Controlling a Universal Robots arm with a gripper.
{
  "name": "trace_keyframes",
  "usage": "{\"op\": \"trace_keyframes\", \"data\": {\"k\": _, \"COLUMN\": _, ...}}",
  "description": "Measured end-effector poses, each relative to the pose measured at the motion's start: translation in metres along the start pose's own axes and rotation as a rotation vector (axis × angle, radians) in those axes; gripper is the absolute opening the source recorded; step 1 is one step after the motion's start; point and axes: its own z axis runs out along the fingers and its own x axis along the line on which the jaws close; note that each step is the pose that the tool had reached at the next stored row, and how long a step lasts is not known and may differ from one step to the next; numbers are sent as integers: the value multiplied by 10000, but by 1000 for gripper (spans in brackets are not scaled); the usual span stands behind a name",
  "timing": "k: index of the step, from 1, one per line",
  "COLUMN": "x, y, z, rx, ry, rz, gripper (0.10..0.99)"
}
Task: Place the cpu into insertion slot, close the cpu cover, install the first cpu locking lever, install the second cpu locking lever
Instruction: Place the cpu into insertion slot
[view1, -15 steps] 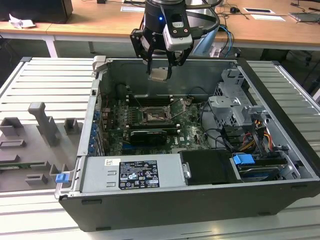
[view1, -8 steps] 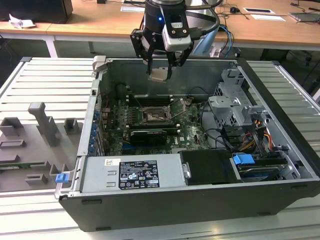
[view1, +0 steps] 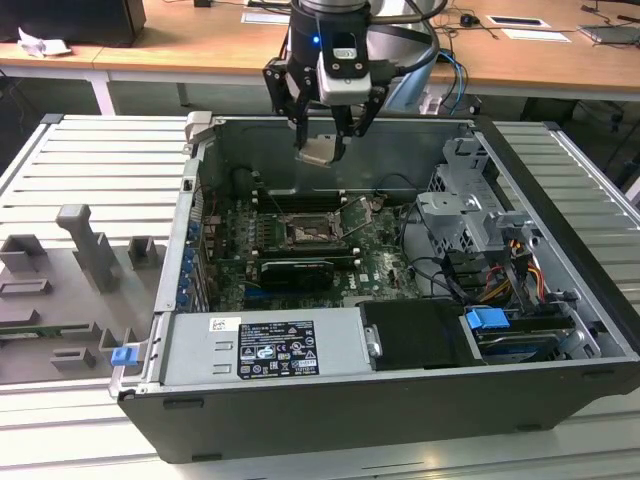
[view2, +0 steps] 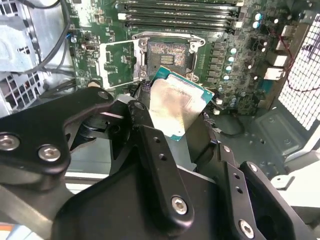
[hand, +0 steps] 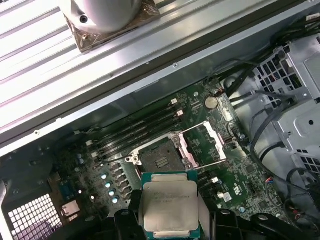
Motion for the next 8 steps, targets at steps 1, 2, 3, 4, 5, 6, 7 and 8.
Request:
{"op": "trace_keyframes", "data": {"k": 1, "x": 0, "y": 0, "z": 1, "rx": 5, "ry": -17, "rz": 147, "gripper": 529}}
{"op": "trace_keyframes", "data": {"k": 2, "x": 0, "y": 0, "z": 1, "rx": 7, "ry": -26, "rz": 231, "gripper": 529}}
{"op": "trace_keyframes", "data": {"k": 3, "x": 0, "y": 0, "z": 2, "rx": 9, "ry": -43, "rz": 407, "gripper": 529}}
{"op": "trace_keyframes", "data": {"k": 4, "x": 0, "y": 0, "z": 3, "rx": 11, "ry": -64, "rz": 613, "gripper": 529}}
{"op": "trace_keyframes", "data": {"k": 5, "x": 0, "y": 0, "z": 6, "rx": 6, "ry": -88, "rz": 887, "gripper": 529}}
{"op": "trace_keyframes", "data": {"k": 6, "x": 0, "y": 0, "z": 8, "rx": 3, "ry": -111, "rz": 1152, "gripper": 529}}
{"op": "trace_keyframes", "data": {"k": 7, "x": 0, "y": 0, "z": 11, "rx": -1, "ry": -131, "rz": 1374, "gripper": 529}}
{"op": "trace_keyframes", "data": {"k": 8, "x": -1, "y": -1, "z": 12, "rx": -3, "ry": -144, "rz": 1519, "gripper": 529}}
